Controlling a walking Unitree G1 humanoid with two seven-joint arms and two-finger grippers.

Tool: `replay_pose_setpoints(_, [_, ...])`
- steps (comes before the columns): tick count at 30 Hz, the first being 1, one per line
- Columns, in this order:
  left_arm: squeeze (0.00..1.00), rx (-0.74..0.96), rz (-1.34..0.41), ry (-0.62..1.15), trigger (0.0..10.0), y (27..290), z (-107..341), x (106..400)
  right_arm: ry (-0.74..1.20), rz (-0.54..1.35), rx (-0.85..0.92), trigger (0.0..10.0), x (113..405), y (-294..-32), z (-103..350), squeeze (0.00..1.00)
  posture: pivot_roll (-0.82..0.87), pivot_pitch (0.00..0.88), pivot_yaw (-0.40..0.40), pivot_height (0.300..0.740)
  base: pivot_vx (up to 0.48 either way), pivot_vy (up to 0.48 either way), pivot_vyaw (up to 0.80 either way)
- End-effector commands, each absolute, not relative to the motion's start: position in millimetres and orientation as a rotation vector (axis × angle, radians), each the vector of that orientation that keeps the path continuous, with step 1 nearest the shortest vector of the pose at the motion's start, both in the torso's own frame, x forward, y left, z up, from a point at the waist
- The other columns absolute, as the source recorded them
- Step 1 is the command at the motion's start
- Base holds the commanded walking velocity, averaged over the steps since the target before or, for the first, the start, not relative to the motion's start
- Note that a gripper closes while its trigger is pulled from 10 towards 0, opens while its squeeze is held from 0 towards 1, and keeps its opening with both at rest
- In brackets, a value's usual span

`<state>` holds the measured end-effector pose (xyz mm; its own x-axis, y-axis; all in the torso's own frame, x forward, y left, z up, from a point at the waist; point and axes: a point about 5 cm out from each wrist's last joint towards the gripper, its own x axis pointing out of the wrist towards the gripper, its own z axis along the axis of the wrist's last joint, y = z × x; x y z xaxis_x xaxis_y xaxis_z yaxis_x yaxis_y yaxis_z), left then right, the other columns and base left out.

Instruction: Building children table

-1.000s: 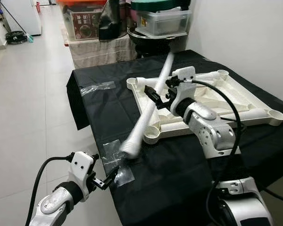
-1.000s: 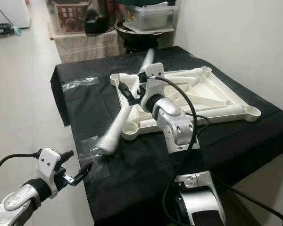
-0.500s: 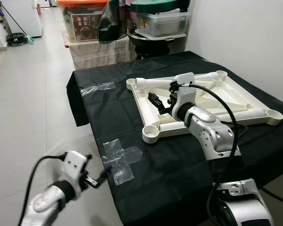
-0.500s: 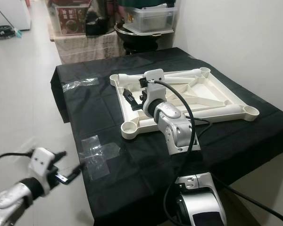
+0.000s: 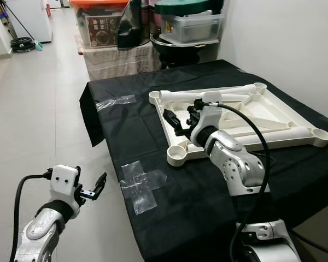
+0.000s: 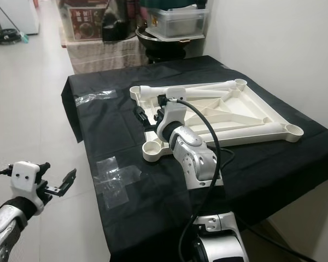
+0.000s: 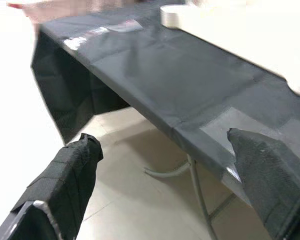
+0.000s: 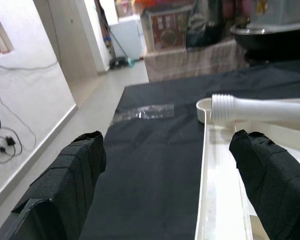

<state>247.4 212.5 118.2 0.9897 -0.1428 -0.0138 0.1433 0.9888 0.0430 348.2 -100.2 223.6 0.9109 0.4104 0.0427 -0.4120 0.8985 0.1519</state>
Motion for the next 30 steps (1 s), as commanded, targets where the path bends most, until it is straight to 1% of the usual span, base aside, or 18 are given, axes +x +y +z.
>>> replay_pose_setpoints(1, [0.0,0.053,-0.143,-0.008,10.0,207.6,120.4,245.7,-0.02,0.407,0.136,10.0,346.2,-99.3,221.0,0.0,0.02,0.0,-0.045,0.74,0.0,0.0,0.0])
replay_pose_setpoints(2, [0.0,0.056,-0.141,-0.019,10.0,205.0,122.0,245.5,-0.026,0.386,0.113,10.0,346.0,-100.4,219.1,0.0,0.02,0.0,-0.045,0.74,0.0,0.0,0.0])
replay_pose_setpoints(3, [0.0,0.052,-0.102,-0.036,10.0,203.7,124.6,246.4,-0.017,0.363,0.106,10.0,344.9,-102.0,213.2,0.0,0.03,0.0,-0.05,0.74,0.0,0.0,0.0])
replay_pose_setpoints(5, [0.0,0.05,-0.09,-0.039,10.0,203.7,125.0,246.6,-0.014,0.361,0.112,10.0,344.4,-102.0,211.8,0.0,0.03,0.0,-0.05,0.74,0.0,0.0,0.0])
replay_pose_setpoints(6, [0.0,0.042,-0.011,-0.052,10.0,208.4,127.1,247.0,-0.006,0.346,0.123,10.0,340.5,-102.8,204.7,0.0,0.03,0.0,-0.05,0.74,0.0,0.0,0.0])
replay_pose_setpoints(9, [0.0,0.036,0.068,-0.062,10.0,214.0,128.7,246.2,0.01,0.339,0.129,10.0,333.7,-101.8,195.4,0.0,0.04,0.0,-0.053,0.74,0.0,0.0,0.0])
replay_pose_setpoints(17, [0.0,0.017,0.1,-0.055,10.0,212.6,128.0,245.6,0.021,0.319,0.143,10.0,330.5,-99.5,188.2,0.0,0.04,0.0,-0.049,0.74,0.0,0.0,0.0])
replay_pose_setpoints(21, [0.0,0.003,0.145,-0.066,10.0,216.5,130.6,246.9,0.007,0.315,0.14,10.0,331.3,-98.1,189.0,0.0,0.04,0.0,-0.05,0.74,0.0,0.417,0.0])
replay_pose_setpoints(23, [0.0,0.002,0.149,-0.068,10.0,217.0,131.1,247.0,0.005,0.318,0.139,10.0,331.2,-97.6,189.2,0.0,0.04,0.0,-0.05,0.74,0.0,0.469,0.8])
replay_pose_setpoints(24, [0.0,0.014,0.146,-0.076,10.0,217.2,132.8,247.4,-0.006,0.338,0.098,10.0,329.9,-95.0,189.1,0.0,0.05,0.0,-0.051,0.74,0.0,0.465,0.8])
replay_pose_setpoints(26, [0.0,0.018,0.141,-0.078,10.0,216.5,133.4,247.5,-0.006,0.347,0.084,10.0,328.9,-93.3,188.4,0.0,0.05,0.0,-0.051,0.74,0.0,0.465,0.8])
replay_pose_setpoints(30, [0.0,0.025,0.133,-0.09,10.0,213.9,134.6,247.0,-0.003,0.354,0.082,10.0,328.8,-92.0,187.8,0.0,0.05,0.0,-0.05,0.74,0.0,0.364,0.8])
